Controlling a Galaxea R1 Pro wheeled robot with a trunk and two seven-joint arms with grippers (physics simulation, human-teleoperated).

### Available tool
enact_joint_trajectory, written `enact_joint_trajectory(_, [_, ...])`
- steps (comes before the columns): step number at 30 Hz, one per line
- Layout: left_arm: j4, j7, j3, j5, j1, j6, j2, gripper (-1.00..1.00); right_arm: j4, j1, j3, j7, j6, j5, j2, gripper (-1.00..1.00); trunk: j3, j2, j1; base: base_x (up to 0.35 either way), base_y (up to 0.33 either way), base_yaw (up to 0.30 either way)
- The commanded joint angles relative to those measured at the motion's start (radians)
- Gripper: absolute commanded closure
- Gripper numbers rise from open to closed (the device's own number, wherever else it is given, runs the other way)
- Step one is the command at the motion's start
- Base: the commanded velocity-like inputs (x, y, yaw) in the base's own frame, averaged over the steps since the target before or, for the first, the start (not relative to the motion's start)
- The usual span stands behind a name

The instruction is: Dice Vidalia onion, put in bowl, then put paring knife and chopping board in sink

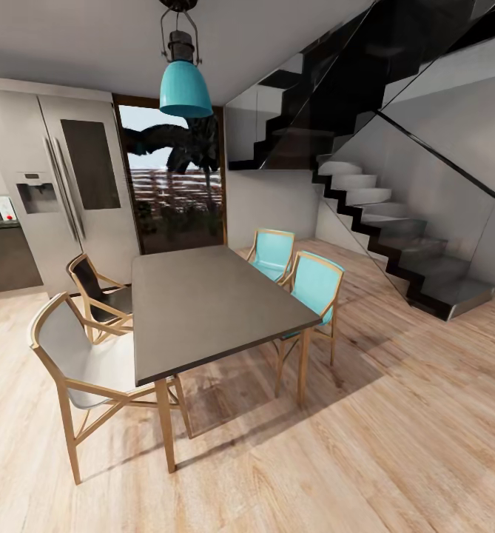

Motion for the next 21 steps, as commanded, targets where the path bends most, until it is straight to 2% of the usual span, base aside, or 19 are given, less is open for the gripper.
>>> enact_joint_trajectory(1, [0.015, 0.005, 0.007, 0.001, 0.000, -0.002, 0.002, -1.00, -0.002, 0.000, 0.001, -0.004, -0.002, 0.000, 0.000, -1.00, -0.001, 0.000, 0.000, 0.000, 0.000, 0.000])
enact_joint_trajectory(5, [0.042, 0.007, 0.021, 0.001, 0.000, -0.003, 0.007, -1.00, -0.002, 0.000, 0.001, -0.003, -0.003, 0.001, -0.001, -1.00, -0.001, 0.000, 0.000, 0.000, 0.000, 0.000])
enact_joint_trajectory(9, [0.053, 0.006, 0.025, 0.001, 0.000, -0.004, 0.004, -1.00, -0.002, 0.000, -0.003, -0.007, -0.006, -0.002, -0.028, -1.00, -0.001, 0.000, 0.000, 0.000, 0.000, 0.000])
enact_joint_trajectory(21, [0.061, 0.003, 0.024, 0.002, 0.000, -0.003, -0.001, -1.00, -0.004, 0.000, -0.004, -0.009, -0.013, -0.001, -0.030, -1.00, -0.001, 0.000, 0.000, 0.000, 0.000, 0.000])
